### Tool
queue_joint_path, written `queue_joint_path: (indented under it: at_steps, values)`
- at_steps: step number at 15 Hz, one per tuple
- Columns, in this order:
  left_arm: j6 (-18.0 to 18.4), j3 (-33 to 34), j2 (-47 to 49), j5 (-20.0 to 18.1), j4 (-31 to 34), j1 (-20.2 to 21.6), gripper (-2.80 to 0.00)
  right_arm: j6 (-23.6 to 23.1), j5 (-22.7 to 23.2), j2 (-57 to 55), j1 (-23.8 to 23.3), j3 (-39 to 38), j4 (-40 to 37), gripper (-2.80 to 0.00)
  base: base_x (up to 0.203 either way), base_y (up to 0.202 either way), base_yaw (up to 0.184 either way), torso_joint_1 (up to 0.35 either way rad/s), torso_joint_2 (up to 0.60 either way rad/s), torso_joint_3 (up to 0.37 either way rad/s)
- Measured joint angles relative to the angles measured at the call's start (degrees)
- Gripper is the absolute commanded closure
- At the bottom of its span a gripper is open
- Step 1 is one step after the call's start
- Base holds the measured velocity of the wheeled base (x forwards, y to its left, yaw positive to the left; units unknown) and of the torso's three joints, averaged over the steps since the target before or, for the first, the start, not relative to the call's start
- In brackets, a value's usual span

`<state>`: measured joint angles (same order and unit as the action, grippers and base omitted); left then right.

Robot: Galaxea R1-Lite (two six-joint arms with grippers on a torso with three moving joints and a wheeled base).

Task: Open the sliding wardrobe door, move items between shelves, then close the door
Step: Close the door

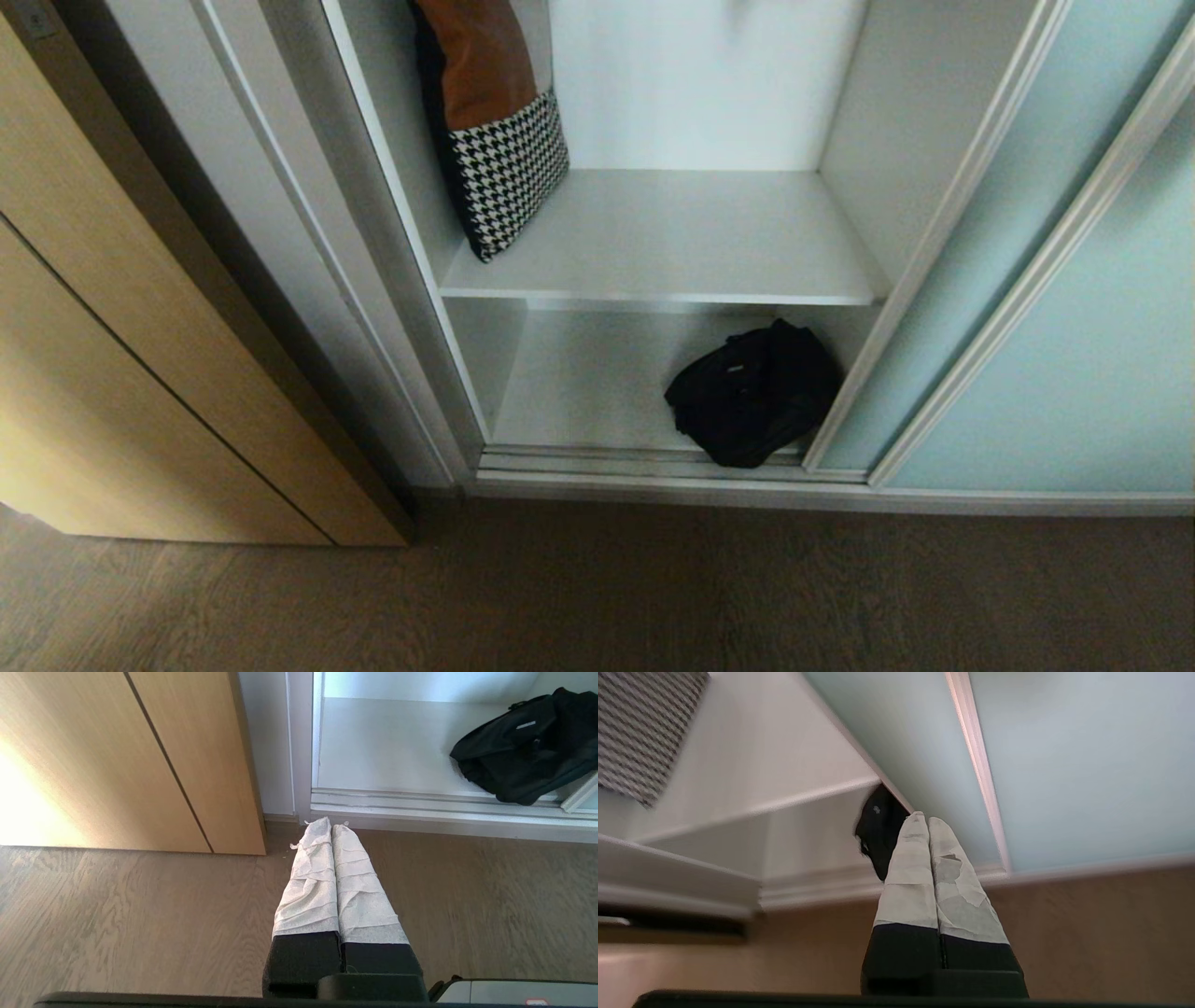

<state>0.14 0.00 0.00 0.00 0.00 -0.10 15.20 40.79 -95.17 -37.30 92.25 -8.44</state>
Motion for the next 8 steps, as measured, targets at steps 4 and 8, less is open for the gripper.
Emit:
queue_joint_path:
  at_steps: [4, 8]
  values:
    - [0.0, 0.0, 0.0, 0.0, 0.0, 0.0, 0.0, 6.7, -0.2, -3.0, 3.6, 0.6, 6.9, 0.0, 0.0, 0.0, 0.0, 0.0, 0.0, 0.0]
    - [0.0, 0.0, 0.0, 0.0, 0.0, 0.0, 0.0, 6.9, -0.3, -5.4, 5.2, 1.4, 8.4, 0.0, 0.0, 0.0, 0.0, 0.0, 0.0, 0.0]
